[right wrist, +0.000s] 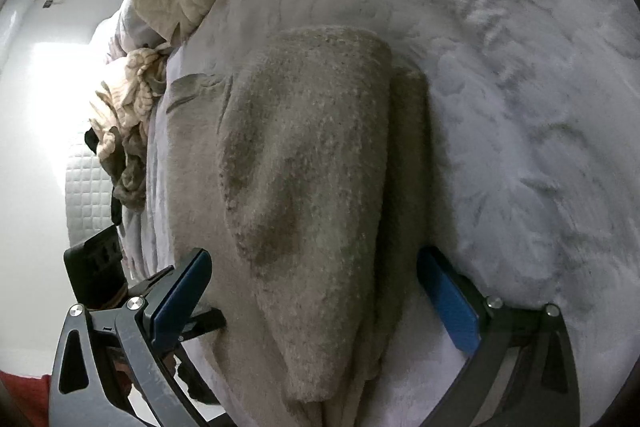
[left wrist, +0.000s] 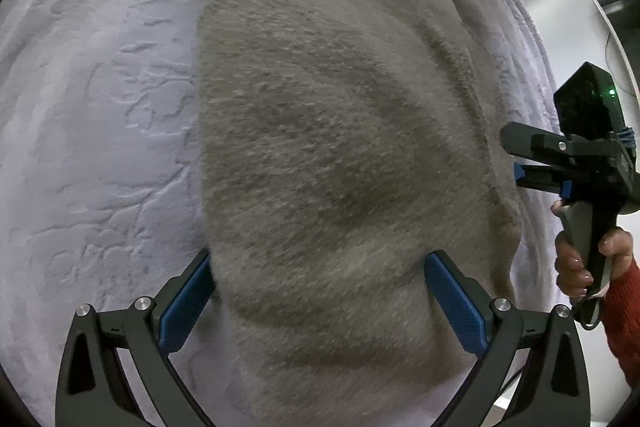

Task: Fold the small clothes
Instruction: 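Lower both tools onto the sweater strip end and close them on it, then lift the strip end with both tools and fold it over the sweater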

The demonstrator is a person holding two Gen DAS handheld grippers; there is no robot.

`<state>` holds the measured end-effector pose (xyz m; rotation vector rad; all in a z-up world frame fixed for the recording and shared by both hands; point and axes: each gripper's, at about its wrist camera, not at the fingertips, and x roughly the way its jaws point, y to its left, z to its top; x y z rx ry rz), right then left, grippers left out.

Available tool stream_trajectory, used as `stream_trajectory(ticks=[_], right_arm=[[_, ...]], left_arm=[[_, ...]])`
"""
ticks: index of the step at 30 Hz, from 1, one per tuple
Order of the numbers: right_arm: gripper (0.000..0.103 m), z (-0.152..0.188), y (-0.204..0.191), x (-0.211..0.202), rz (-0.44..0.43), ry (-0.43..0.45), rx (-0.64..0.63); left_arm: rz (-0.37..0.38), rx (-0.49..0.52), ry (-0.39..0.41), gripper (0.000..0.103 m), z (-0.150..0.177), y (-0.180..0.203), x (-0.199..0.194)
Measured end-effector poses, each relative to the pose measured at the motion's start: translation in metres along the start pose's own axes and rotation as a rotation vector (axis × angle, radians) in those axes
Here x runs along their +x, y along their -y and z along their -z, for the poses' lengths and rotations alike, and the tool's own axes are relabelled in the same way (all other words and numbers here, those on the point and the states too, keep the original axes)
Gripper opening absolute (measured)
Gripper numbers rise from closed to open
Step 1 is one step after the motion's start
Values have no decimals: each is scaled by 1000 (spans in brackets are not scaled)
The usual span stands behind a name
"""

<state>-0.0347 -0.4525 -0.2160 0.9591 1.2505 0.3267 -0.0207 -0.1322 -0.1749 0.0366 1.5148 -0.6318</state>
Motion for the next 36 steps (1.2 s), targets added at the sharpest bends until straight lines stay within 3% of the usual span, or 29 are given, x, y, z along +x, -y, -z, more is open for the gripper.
stream_trajectory(ticks=[3,7,15,16,17,18,19,21,22,25,28,36], right_arm=[[103,-5,-4,1,-29,1,-13],[103,-11,-13,1,-155,19,-30],[103,-12,4,14,-177,29,4],[99,-12,3,15,-167,32,13],[92,-12,1,15,-142,31,26],[58,-12,1,16,-103,27,42],[46,-11,2,18,-89,21,59],[38,-8,4,14,-130,41,100],[37,-6,0,10,-132,54,101],[35,0,-5,2,-172,76,129],[35,8,-16,-9,-231,93,153],[35,43,-67,-36,-267,127,130]], left_arm=[[7,-12,5,102,-5,5,2],[53,-29,35,102,-11,6,-1],[72,-22,32,102,-17,1,16],[79,-24,33,102,-18,1,16],[86,-24,36,92,-18,0,15],[99,-21,50,88,-18,1,11],[100,-22,58,79,-15,-4,7],[134,-29,81,65,-13,-8,-1],[146,-32,86,57,-12,-9,-4],[219,-45,107,49,-10,-15,-18],[272,-27,127,49,-8,-14,-35],[347,10,178,49,13,-22,-89]])
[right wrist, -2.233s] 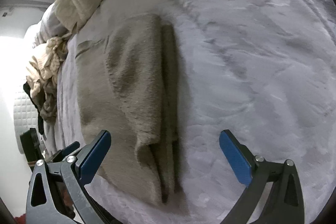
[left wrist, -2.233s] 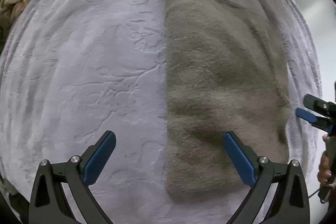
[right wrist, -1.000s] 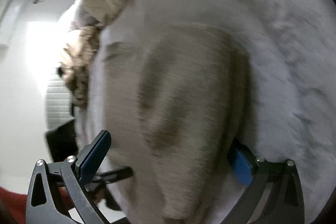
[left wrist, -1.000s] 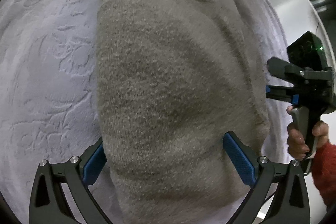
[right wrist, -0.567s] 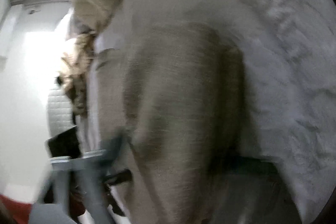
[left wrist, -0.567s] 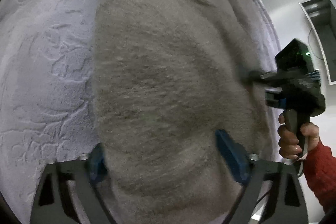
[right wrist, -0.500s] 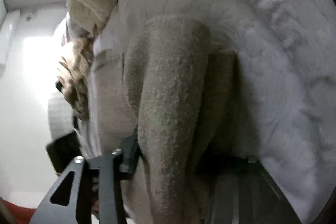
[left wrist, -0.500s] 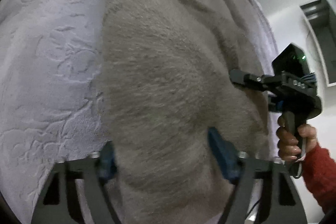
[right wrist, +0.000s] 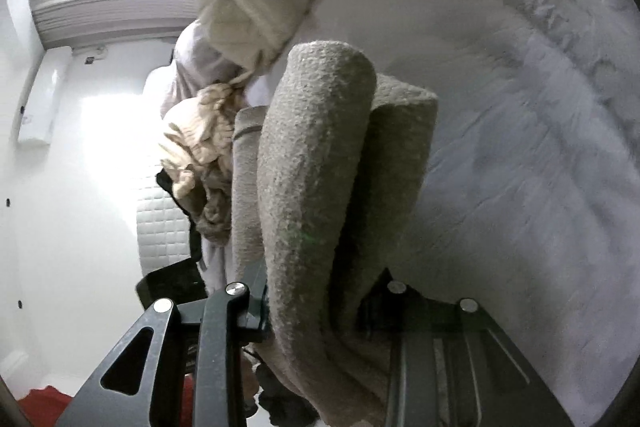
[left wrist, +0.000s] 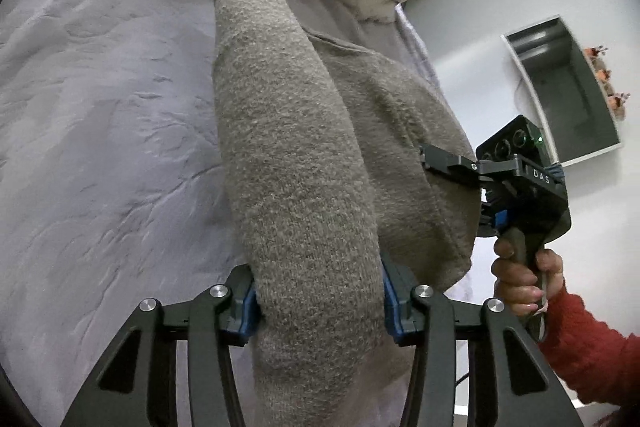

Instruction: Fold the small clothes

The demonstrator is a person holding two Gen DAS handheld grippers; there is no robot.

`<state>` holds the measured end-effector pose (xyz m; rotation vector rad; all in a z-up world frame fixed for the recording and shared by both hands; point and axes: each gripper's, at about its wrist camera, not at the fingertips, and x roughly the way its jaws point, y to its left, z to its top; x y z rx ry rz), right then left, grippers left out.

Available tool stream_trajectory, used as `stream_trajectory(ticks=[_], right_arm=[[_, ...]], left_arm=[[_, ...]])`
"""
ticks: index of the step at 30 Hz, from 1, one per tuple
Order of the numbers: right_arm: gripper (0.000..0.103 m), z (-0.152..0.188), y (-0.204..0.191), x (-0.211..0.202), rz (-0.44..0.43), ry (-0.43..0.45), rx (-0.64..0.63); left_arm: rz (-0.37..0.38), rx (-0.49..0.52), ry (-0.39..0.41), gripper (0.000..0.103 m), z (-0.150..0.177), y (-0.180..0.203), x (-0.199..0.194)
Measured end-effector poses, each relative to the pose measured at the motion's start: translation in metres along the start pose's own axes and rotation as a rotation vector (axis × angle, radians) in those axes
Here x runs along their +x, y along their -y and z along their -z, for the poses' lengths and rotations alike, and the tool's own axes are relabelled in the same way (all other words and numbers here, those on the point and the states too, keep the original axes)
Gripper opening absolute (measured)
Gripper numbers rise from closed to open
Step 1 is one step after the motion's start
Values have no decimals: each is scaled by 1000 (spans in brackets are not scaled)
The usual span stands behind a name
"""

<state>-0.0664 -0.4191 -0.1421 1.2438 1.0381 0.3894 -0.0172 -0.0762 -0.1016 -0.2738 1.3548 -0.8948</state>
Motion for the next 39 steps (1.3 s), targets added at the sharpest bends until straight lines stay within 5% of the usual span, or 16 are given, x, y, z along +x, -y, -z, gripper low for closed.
stream_trajectory(ticks=[12,17,19,22,26,29,35,37,39], right_arm=[[34,99,-69,45,-88,-41,-18],[34,124,-63,88,-74,-84,-16],[34,126,-51,107,-18,-98,-15],[34,125,-29,130,187,-123,-46],[42,123,-16,135,376,-123,-139],[58,127,-19,124,490,-92,-181],[60,145,-31,93,622,-34,-162],[53,155,-50,93,610,-32,-190],[51,171,-62,90,581,-52,-218]], left_arm=[[-65,14,16,49,67,-17,-119],[-146,-5,15,49,101,-52,-130],[-231,0,17,49,110,-68,-119],[-365,-42,-33,54,121,-97,-98],[-359,-94,5,76,129,-114,-106],[-398,-59,11,77,130,-112,-111],[-455,-27,-1,77,152,-107,-143],[-479,-20,4,78,149,-101,-139],[-514,-3,14,102,149,-98,-144]])
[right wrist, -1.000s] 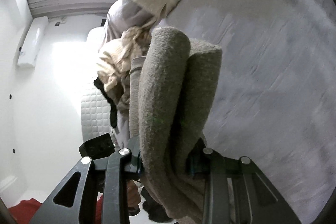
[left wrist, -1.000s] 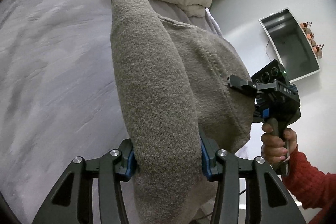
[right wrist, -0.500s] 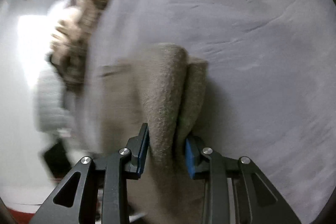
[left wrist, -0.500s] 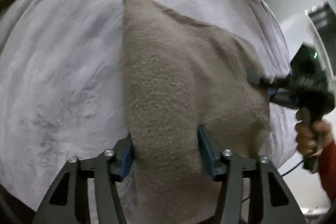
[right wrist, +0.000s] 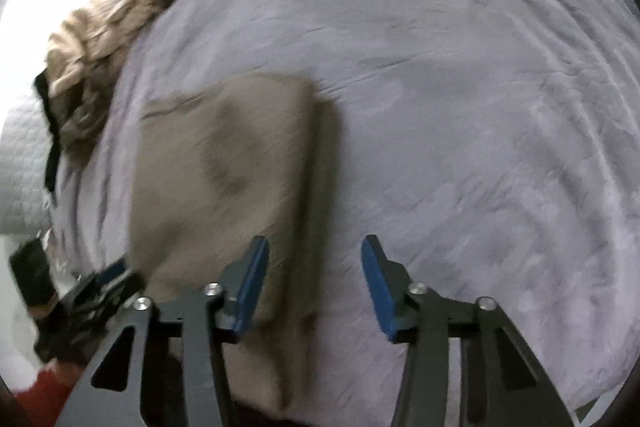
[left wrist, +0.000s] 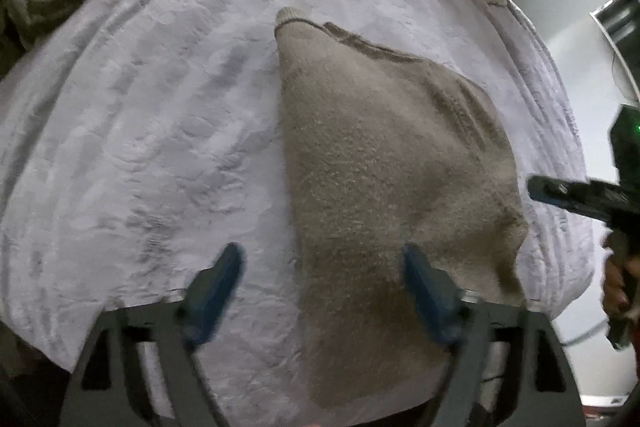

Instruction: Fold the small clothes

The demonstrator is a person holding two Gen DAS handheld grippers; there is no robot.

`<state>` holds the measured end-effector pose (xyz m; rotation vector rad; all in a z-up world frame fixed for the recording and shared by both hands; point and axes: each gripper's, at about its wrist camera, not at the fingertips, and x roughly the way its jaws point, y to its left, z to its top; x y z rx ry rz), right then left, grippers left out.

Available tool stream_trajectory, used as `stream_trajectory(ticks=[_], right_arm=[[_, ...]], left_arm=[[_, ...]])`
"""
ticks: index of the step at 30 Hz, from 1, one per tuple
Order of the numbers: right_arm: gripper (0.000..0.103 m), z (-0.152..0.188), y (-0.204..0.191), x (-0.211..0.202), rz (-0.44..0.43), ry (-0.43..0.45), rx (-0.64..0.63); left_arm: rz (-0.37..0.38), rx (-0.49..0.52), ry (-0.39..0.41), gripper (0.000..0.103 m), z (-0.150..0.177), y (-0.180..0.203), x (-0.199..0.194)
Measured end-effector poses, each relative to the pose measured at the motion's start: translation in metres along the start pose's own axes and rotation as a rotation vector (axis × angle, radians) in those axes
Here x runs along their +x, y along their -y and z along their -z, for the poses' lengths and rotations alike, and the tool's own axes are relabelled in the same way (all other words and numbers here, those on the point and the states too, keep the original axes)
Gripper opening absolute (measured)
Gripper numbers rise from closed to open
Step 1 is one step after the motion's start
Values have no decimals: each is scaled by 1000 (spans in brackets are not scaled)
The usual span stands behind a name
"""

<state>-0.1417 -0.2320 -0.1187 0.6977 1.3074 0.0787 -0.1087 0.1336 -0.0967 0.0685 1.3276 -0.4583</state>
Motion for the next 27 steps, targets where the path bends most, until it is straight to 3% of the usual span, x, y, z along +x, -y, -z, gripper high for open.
stream_trajectory(ticks=[6,8,9,10,13,17,20,27], right_arm=[[51,41,-28,19,-72,-116,-20],[39,47,-27,33,-31,-143,-6],[14,47,-27,35,-16,-146,-5],[11,48,-28,34,4,-137,-13],[11,54,-34,23,81,-80,-81],[10,74,-16,42,124,-112,-53],[10,79,-9,43,89,-97,14],[10,94,9,16,20,-86,113]], left_arm=[[-50,30,14,103,-6,4,-8],[-67,35,12,103,-10,9,-8],[-74,42,14,103,-10,11,-9],[-81,47,18,103,-11,13,-10],[-125,53,25,103,-11,21,-9],[-147,26,-37,103,1,17,7],[-159,5,-75,103,8,16,15],[-192,19,-50,103,17,24,4]])
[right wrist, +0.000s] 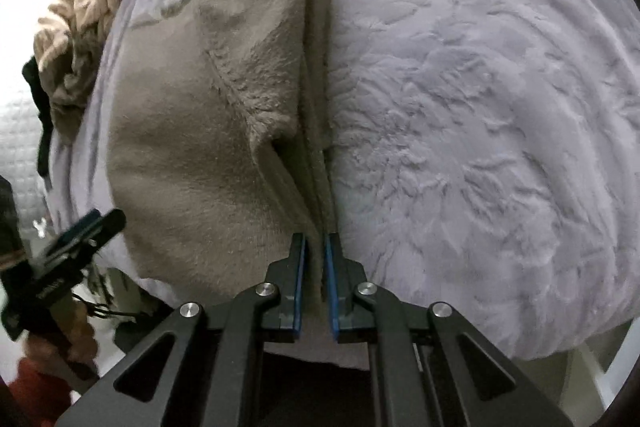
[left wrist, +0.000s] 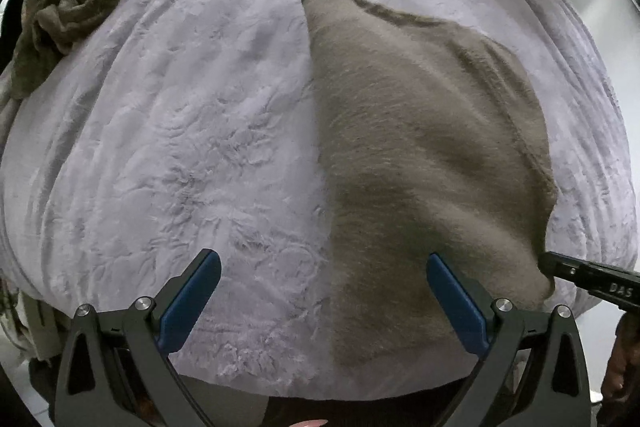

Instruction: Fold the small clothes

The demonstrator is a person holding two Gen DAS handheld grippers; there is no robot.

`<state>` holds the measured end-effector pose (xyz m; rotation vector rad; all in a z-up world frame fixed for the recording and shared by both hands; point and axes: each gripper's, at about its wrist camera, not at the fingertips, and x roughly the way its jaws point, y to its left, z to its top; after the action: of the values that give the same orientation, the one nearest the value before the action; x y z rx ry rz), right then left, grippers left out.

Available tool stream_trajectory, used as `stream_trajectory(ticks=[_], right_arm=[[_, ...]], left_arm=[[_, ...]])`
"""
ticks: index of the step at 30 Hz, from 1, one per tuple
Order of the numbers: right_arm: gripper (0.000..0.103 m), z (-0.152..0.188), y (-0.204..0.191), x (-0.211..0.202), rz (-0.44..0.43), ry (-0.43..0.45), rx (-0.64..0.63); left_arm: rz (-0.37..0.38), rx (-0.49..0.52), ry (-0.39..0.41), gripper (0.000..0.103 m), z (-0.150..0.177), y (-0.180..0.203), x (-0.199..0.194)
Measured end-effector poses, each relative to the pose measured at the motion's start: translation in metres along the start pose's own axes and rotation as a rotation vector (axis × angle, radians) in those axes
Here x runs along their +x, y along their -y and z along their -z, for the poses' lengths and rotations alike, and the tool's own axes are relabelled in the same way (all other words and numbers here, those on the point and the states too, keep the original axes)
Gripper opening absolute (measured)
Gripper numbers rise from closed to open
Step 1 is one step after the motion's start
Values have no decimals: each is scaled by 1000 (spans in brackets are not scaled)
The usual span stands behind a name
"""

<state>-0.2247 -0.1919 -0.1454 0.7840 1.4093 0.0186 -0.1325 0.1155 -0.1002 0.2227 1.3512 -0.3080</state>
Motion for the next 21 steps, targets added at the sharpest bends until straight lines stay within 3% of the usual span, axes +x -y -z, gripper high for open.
stream_trajectory(ticks=[5,9,11,13,21], right_arm=[[11,-2,-1,-30,-16,46,39],[12,-9,-14,-43,55,61,1],[26,-13,-30,-42,86,64,-24],[80,-20,-53,-39,119,65,-43],[87,-25,-82,-55,166,119,-92]], left_arm=[[5,-15,14,103,-2,5,-14],[4,-20,13,103,-5,8,-25],[2,-26,13,103,-7,10,-31],[-11,-28,11,103,-8,12,-36],[-26,-26,-2,103,-13,18,-45]])
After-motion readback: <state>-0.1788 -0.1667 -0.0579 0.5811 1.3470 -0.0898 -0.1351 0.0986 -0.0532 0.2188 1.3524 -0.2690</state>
